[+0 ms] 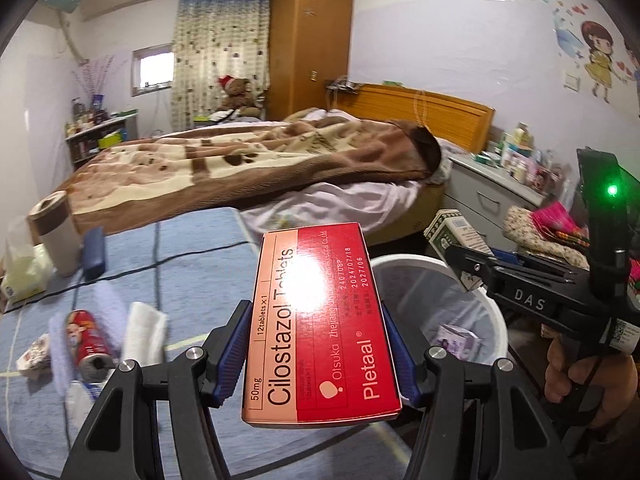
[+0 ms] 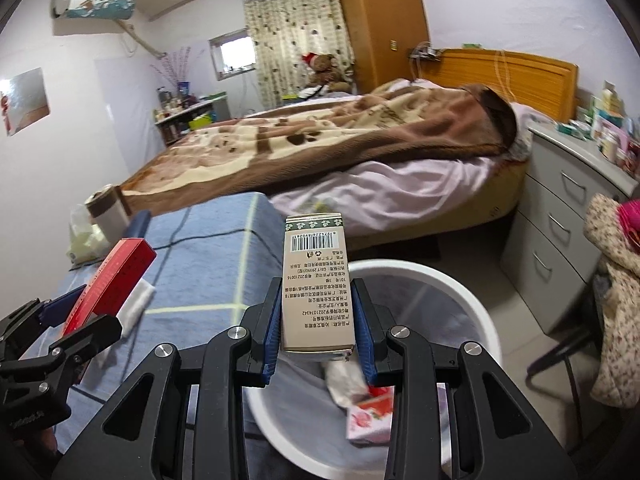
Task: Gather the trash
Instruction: 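Carry the red box with the left tool while the right tool carries the white box into the bin, then move both open tools back over the remaining trash on the bed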
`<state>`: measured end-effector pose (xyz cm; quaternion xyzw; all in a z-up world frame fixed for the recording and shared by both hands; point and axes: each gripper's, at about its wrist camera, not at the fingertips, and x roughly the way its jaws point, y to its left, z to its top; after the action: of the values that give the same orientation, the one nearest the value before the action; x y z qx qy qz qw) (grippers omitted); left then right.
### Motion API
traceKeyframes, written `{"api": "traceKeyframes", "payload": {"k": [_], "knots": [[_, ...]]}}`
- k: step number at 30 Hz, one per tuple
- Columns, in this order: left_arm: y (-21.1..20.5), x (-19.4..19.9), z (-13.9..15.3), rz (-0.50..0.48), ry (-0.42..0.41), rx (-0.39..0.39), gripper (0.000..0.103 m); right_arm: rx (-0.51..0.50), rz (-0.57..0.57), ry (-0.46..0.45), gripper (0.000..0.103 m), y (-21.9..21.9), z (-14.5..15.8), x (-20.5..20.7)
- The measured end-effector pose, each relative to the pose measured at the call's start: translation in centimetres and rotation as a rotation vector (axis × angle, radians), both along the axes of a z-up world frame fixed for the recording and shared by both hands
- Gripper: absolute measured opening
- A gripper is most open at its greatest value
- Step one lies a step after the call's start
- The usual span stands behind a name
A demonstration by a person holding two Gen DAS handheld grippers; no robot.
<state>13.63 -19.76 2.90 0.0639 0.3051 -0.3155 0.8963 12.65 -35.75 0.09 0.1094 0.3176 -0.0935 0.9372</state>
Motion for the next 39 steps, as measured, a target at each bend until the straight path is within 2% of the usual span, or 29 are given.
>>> {"api": "traceKeyframes", "payload": {"k": [4,12,19,24,28,32,33,35,37,39], "knots": [[-2.2,-0.4,-1.0,-0.043,0.024,-0.001,0.062,0.003,-0.034,0.039,0.033,-1.5,-1.1,-0.7],[-6.8,-1.5,-3.4,-0.116,0.057,0.053,0.062,0.017,-0.072,0.113,0.033,-4.0,-3.2,-1.4],[-9.1,-1.9,-4.7,-0.147,0.082,0.085,0.063,0.033,-0.084,0.166,0.034,-5.6,-4.5,-1.6],[-9.5,-1.7,-4.8,-0.152,0.092,0.076,0.063,0.036,-0.094,0.180,0.034,-6.2,-4.8,-1.5],[-9.0,-1.2,-4.8,-0.136,0.105,0.058,0.069,0.014,-0.109,0.184,0.034,-6.2,-4.9,-1.3],[-8.1,-1.0,-4.5,-0.117,0.100,0.051,0.069,0.023,-0.111,0.180,0.035,-6.3,-4.9,-1.4],[-8.0,-1.0,-4.4,-0.113,0.100,0.046,0.069,0.019,-0.111,0.176,0.036,-6.2,-4.8,-1.4],[-7.5,-0.9,-4.2,-0.107,0.099,0.038,0.070,0.018,-0.114,0.168,0.053,-6.1,-4.7,-1.4],[-6.9,-1.0,-4.0,-0.097,0.093,0.032,0.070,0.027,-0.111,0.155,0.063,-5.9,-4.5,-1.5],[-6.1,-1.1,-3.6,-0.091,0.084,0.022,0.071,0.023,-0.106,0.135,0.063,-5.5,-4.0,-1.7]]}}
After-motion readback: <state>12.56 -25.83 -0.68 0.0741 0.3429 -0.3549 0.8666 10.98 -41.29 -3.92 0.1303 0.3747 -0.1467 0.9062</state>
